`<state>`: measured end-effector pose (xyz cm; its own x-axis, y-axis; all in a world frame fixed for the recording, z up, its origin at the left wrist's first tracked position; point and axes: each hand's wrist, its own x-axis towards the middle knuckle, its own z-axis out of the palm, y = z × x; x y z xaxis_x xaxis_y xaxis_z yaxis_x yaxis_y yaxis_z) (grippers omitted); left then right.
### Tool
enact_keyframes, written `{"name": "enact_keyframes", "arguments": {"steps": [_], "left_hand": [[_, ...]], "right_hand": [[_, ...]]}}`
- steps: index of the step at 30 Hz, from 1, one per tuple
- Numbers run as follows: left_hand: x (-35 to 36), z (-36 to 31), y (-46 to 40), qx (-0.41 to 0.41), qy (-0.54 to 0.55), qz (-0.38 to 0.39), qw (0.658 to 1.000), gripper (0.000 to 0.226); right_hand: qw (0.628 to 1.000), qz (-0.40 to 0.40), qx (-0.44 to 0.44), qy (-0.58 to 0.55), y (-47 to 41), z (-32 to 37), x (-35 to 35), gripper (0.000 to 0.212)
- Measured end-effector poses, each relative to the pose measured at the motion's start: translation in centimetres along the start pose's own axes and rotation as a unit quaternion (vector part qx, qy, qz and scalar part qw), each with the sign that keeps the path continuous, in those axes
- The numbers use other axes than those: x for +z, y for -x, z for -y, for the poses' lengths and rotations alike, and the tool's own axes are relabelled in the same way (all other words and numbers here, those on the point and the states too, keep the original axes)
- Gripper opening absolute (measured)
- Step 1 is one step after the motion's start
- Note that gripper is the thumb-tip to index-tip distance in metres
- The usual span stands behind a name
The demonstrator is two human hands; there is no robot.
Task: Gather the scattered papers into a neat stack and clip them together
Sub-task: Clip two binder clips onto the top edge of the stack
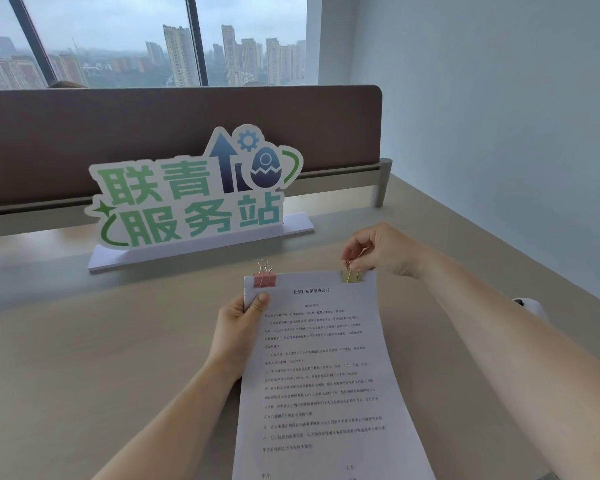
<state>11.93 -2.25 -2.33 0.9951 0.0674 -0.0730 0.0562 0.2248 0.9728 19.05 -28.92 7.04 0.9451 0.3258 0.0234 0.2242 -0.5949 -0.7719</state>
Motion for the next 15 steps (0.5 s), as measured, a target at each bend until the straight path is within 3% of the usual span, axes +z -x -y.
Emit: {"name": "enact_keyframes", "arguments": {"steps": [4, 8, 13, 15], "left_hand": [[0.1, -0.1, 0.0, 0.006, -0.010, 0.006, 1.000, 0.013], [0.0, -0.1, -0.1, 0.005, -0.011, 0.004, 1.000, 0.013], [-0.2, -0.4, 0.0, -0.003, 0.002, -0.003, 1.000, 0.014], [-0.3, -0.5, 0.1, -0.005, -0.002, -0.006, 1.000, 0.014]], "right_hand": [[1.000, 0.011, 0.020, -0.012, 0.3, -0.2, 0.0, 0.022], [0.998, 0.016, 0.046, -0.049, 1.0, -0.2, 0.3, 0.033], [0.970, -0.111, 0.119, -0.179, 3.2, -1.7, 2.1, 0.056], [0.952, -0.106, 0.148, -0.247, 4.9, -2.0, 3.2, 0.037]]}}
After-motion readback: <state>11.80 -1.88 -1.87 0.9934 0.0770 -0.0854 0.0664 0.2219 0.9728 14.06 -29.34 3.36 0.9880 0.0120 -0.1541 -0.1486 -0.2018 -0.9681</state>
